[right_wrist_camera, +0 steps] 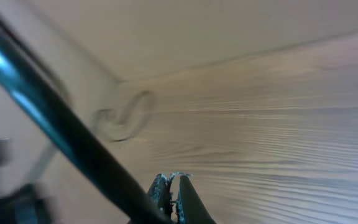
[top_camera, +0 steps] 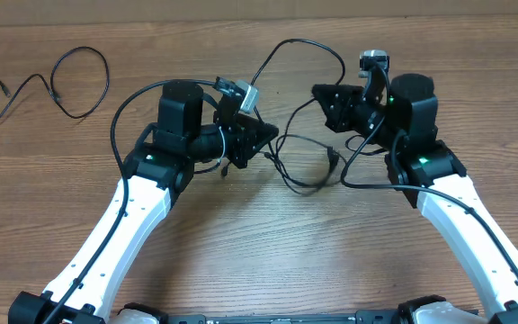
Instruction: Untangle cables
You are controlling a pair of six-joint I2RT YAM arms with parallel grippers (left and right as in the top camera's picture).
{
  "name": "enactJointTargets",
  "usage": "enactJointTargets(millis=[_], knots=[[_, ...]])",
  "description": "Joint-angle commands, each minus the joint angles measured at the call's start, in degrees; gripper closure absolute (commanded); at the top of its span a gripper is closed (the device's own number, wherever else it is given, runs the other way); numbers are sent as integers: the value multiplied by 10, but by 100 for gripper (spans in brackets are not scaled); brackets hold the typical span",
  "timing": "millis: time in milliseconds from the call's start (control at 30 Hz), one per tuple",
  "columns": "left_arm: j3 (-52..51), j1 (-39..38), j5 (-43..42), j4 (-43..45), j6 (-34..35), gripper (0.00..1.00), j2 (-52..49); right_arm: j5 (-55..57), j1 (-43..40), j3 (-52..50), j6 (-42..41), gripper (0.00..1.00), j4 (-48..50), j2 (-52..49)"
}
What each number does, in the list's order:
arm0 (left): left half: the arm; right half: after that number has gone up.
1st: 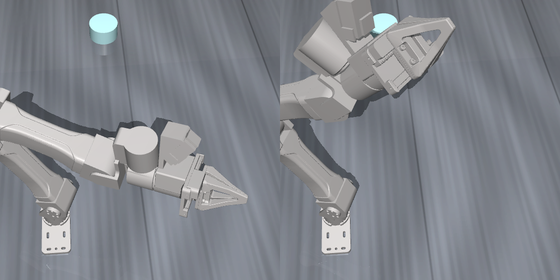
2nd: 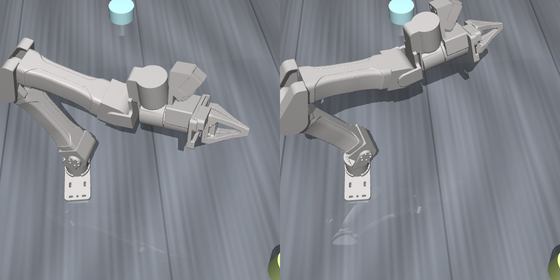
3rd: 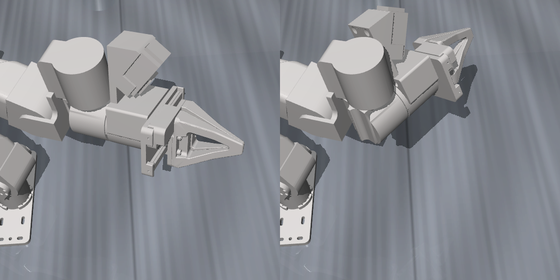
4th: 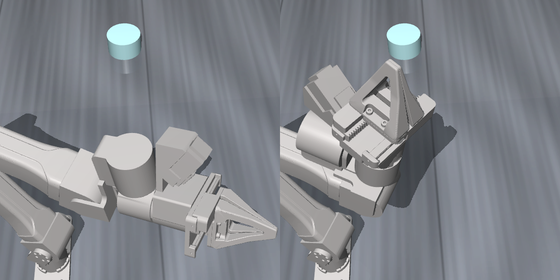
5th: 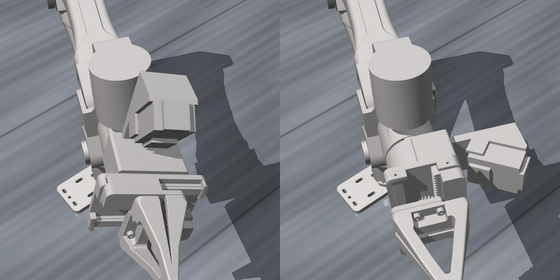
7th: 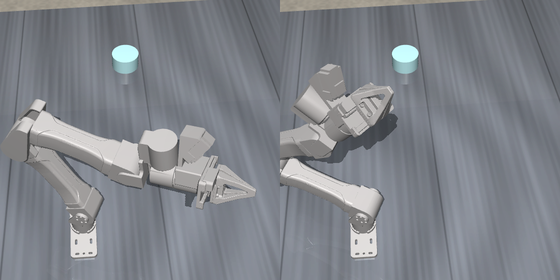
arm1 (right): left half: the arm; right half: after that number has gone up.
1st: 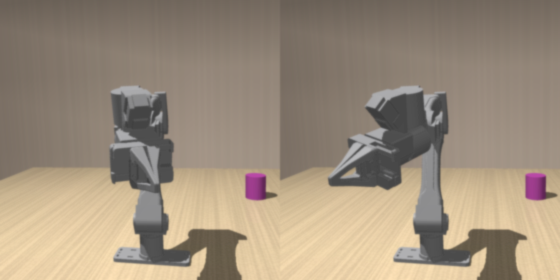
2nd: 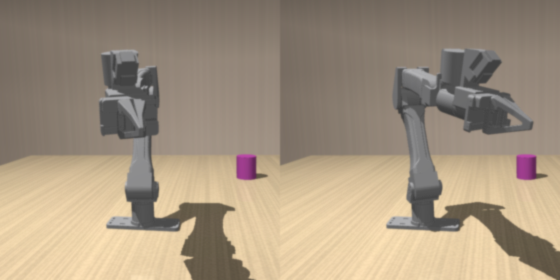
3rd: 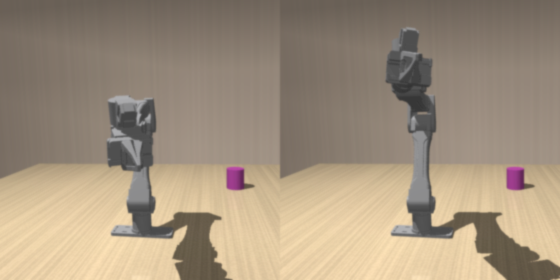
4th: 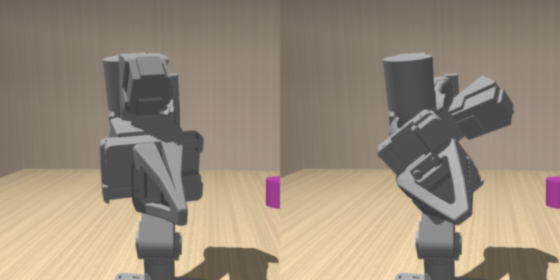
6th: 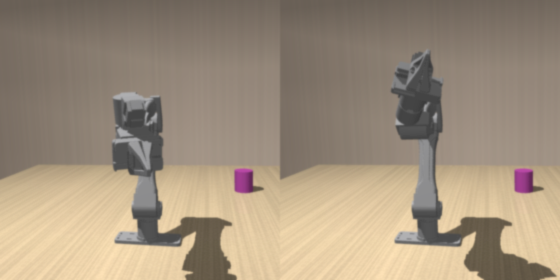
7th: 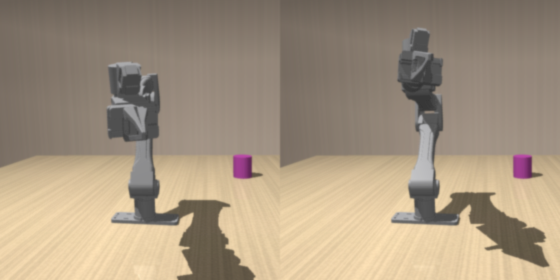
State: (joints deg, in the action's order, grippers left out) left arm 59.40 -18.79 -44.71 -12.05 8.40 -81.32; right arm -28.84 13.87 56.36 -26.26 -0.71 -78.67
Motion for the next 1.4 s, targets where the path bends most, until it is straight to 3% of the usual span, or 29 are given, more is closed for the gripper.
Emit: enactJointTargets(millis=[0, 500, 933, 1133, 1267, 1367], knots=[[11, -5, -14, 1, -41, 96, 0, -106, -1, 19, -53, 96, 10, 26], [11, -15, -1, 17, -42, 89, -8, -214, -1, 19, -192, 96, 1, 31], [11, -19, 3, 9, -69, 80, -8, -161, -5, 19, -178, 96, -59, 30], [11, -19, 3, -16, -89, 90, -8, -71, -8, 19, -125, 96, -81, 30], [11, -19, 2, -15, -92, 92, -8, -5, -7, 19, -80, 96, -138, 30], [11, -19, 2, -12, -98, 91, -8, -26, -7, 19, -52, 96, -148, 30]])
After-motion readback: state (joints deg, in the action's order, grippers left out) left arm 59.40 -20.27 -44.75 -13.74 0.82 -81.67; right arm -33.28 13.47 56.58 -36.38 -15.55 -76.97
